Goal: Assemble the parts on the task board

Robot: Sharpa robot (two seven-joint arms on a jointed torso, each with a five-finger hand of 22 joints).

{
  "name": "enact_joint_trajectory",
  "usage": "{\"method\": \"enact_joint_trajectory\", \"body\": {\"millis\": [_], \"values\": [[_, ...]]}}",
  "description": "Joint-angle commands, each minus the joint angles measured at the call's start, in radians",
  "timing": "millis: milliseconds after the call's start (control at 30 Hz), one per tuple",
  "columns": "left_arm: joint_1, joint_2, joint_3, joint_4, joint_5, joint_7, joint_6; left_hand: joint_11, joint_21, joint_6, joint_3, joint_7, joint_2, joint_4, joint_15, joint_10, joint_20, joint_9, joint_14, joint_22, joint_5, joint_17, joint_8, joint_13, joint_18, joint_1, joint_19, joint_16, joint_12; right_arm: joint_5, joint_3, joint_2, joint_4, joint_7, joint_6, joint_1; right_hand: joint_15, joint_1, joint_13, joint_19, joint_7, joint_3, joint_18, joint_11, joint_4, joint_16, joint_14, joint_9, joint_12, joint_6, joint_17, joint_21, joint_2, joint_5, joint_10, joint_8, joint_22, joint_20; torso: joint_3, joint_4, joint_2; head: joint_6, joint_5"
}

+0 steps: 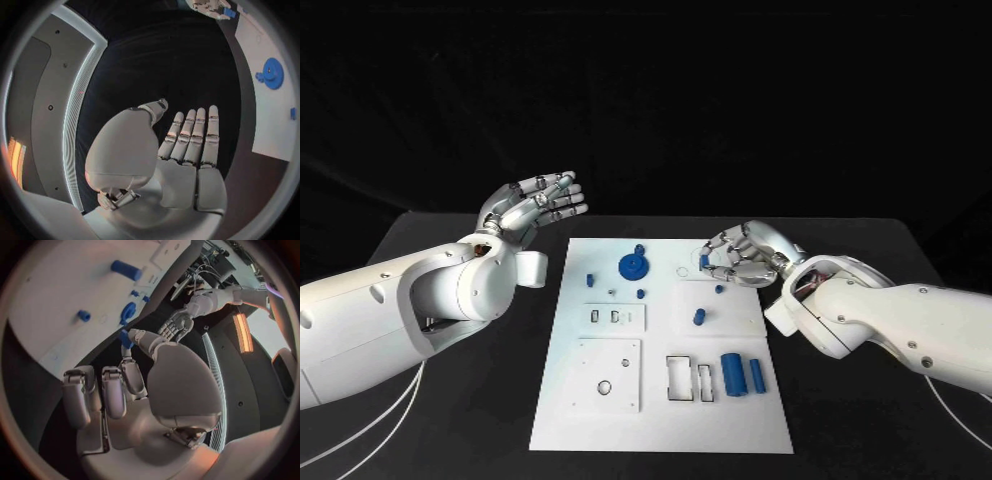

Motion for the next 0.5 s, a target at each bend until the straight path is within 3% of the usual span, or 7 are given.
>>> {"method": "enact_joint_trajectory", "body": {"millis": [33, 367, 500], "values": [[0.000, 0.004, -0.001, -0.003, 0.006, 0.004, 0.021, 0.001, -0.005, -0.010, 0.005, 0.093, 0.001, 0.002, 0.000, -0.005, -0.002, -0.001, -0.005, -0.002, 0.003, 0.001, -0.001, -0.001, -0.007, -0.010, -0.005, -0.005, -0.004, -0.052, 0.000, 0.034, 0.016, -0.045, -0.001, 0.000, -0.008, 0.005, -0.001, 0.100, 0.004, 0.011, -0.012, -0.006, -0.003, 0.000, 0.079, 0.010, 0.002, -0.005, 0.152, -0.001, 0.013, 0.005, -0.002, 0.014, 0.256, -0.008, -0.0026, 0.0013, -0.006, -0.007, 0.012], [-0.001, 0.018, -0.005, -0.013, 0.008, 0.003, 0.023, 0.001, -0.005, -0.010, 0.005, 0.093, 0.001, 0.002, 0.000, -0.005, -0.002, -0.001, -0.005, -0.002, 0.003, 0.001, -0.001, -0.001, -0.007, -0.010, -0.005, -0.005, -0.004, -0.118, -0.001, 0.172, 0.006, -0.093, 0.010, -0.014, -0.008, 0.005, -0.003, 0.099, 0.004, 0.012, -0.011, -0.005, -0.004, -0.001, 0.078, 0.011, 0.001, -0.006, 0.149, -0.002, 0.013, 0.005, -0.003, 0.015, 0.254, -0.009, -0.0072, 0.0019, -0.016, -0.018, 0.041], [-0.001, 0.023, -0.006, -0.015, 0.008, 0.002, 0.024, 0.001, -0.005, -0.010, 0.007, 0.093, 0.000, 0.001, 0.000, -0.005, -0.002, -0.001, -0.005, -0.002, 0.003, 0.002, -0.001, 0.000, -0.007, -0.012, -0.006, -0.006, -0.004, -0.162, -0.002, 0.230, -0.017, -0.120, 0.035, -0.026, -0.008, 0.003, -0.004, 0.099, 0.005, 0.012, -0.012, -0.005, -0.003, -0.002, 0.078, 0.011, 0.000, -0.008, 0.147, -0.002, 0.014, 0.004, -0.005, 0.016, 0.254, -0.009, -0.0070, 0.0021, -0.014, -0.019, 0.048]]}}
